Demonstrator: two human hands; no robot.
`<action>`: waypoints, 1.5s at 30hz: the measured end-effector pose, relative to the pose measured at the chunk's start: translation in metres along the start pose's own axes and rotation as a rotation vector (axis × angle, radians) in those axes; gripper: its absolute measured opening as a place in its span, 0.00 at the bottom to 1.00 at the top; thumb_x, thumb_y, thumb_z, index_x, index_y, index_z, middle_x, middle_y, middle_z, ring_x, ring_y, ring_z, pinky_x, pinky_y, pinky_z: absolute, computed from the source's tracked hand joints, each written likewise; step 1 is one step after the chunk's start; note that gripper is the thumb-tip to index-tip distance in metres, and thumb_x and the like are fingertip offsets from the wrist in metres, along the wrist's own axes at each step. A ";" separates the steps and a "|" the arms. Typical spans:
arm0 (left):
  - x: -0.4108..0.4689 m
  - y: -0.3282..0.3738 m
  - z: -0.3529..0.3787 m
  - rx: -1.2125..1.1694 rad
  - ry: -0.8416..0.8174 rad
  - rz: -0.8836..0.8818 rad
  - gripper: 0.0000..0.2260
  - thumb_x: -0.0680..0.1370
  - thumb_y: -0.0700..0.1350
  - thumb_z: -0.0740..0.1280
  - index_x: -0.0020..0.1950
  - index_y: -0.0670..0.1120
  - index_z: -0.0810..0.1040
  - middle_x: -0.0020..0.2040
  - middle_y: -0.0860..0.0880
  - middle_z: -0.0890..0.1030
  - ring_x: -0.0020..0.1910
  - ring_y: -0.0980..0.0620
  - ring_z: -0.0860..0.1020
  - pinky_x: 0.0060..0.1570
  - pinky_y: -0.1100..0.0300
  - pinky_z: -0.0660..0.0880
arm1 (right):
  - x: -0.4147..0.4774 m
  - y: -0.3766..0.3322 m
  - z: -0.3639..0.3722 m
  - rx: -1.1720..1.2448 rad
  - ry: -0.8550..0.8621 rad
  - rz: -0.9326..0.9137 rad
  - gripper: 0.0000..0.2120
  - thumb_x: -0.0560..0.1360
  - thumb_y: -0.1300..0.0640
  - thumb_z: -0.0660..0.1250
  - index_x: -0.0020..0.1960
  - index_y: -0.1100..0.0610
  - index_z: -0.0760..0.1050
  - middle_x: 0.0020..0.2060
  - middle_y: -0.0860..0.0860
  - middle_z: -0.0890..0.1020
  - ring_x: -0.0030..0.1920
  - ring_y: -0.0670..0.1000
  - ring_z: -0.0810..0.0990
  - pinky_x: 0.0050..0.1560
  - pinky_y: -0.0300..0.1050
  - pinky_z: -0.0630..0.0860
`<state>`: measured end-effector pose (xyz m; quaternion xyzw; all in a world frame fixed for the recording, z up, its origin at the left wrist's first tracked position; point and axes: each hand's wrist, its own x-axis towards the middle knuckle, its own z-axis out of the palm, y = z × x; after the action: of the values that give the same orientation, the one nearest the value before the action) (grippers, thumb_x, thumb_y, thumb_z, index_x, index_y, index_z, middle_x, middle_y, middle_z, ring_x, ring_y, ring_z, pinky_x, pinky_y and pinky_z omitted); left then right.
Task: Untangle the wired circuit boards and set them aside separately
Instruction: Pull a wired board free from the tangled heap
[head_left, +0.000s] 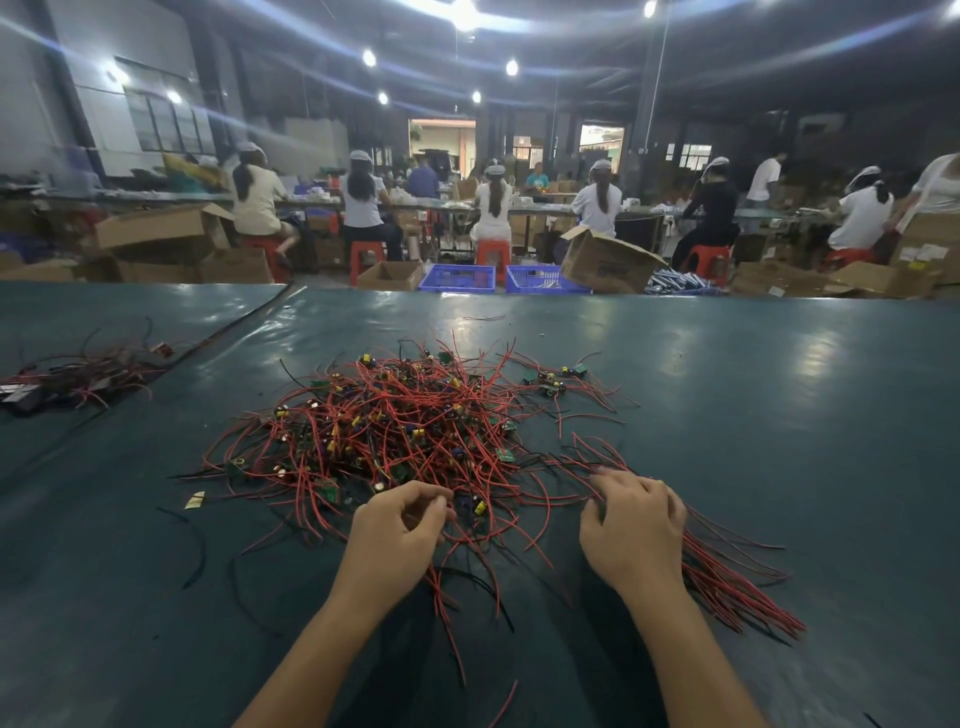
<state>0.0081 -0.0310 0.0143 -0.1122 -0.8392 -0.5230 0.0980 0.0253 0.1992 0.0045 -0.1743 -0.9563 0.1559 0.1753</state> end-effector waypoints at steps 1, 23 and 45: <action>0.000 0.000 0.000 -0.004 0.001 0.001 0.09 0.79 0.42 0.66 0.45 0.55 0.81 0.37 0.59 0.84 0.36 0.59 0.81 0.42 0.59 0.80 | 0.000 0.001 -0.001 -0.008 0.001 0.016 0.21 0.80 0.50 0.59 0.72 0.47 0.69 0.74 0.45 0.67 0.74 0.51 0.60 0.76 0.53 0.49; 0.004 -0.025 0.004 0.415 -0.078 0.142 0.08 0.76 0.43 0.69 0.54 0.47 0.82 0.46 0.53 0.78 0.45 0.57 0.76 0.50 0.66 0.73 | -0.042 -0.062 0.025 0.111 -0.143 -0.281 0.18 0.79 0.40 0.60 0.65 0.45 0.74 0.58 0.46 0.76 0.60 0.51 0.72 0.59 0.46 0.66; 0.000 0.015 0.004 -0.463 0.019 -0.114 0.06 0.73 0.48 0.70 0.45 0.46 0.83 0.35 0.50 0.84 0.37 0.54 0.81 0.38 0.67 0.77 | -0.058 -0.074 0.002 1.129 0.062 -0.345 0.09 0.75 0.60 0.68 0.50 0.47 0.78 0.36 0.42 0.80 0.30 0.42 0.75 0.30 0.33 0.70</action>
<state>0.0118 -0.0208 0.0250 -0.0792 -0.7008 -0.7074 0.0477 0.0549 0.1099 0.0125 0.0993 -0.7344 0.6048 0.2916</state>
